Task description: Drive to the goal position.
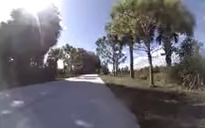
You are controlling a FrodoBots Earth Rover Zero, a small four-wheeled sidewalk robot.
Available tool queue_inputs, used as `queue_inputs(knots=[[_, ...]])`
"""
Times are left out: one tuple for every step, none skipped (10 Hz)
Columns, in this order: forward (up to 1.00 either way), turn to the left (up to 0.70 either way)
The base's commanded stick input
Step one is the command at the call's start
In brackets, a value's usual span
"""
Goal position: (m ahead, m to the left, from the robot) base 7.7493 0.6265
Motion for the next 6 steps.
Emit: queue_inputs(knots=[[0.84, 0.0], [0.84, 0.0], [0.84, 0.0], [0.84, 0.0], [0.84, 0.0], [0.85, 0.0]])
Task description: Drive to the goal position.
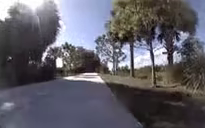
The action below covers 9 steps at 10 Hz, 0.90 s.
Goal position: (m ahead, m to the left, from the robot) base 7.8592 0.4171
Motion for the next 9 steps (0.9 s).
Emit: queue_inputs(knots=[[0.85, 0.0], [0.85, 0.0], [0.85, 0.0], [0.85, 0.0], [0.85, 0.0], [0.85, 0.0], [0.85, 0.0], [0.85, 0.0], [0.85, 0.0]])
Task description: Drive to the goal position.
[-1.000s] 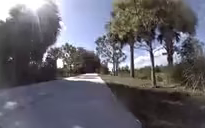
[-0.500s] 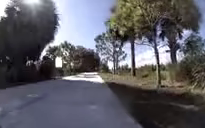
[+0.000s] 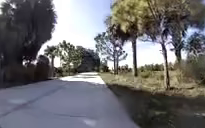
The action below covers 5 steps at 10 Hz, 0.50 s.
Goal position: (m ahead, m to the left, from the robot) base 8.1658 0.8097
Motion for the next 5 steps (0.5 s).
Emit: queue_inputs(knots=[[0.85, 0.0], [0.85, 0.0], [0.85, 0.0], [0.85, 0.0], [0.85, 0.0]])
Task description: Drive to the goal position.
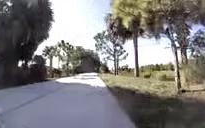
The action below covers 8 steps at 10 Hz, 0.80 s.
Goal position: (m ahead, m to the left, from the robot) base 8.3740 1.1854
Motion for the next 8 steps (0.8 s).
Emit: queue_inputs(knots=[[0.85, 0.0], [0.85, 0.0], [0.85, 0.0], [0.85, 0.0], [0.85, 0.0], [0.85, 0.0], [0.85, 0.19], [0.85, 0.28]])
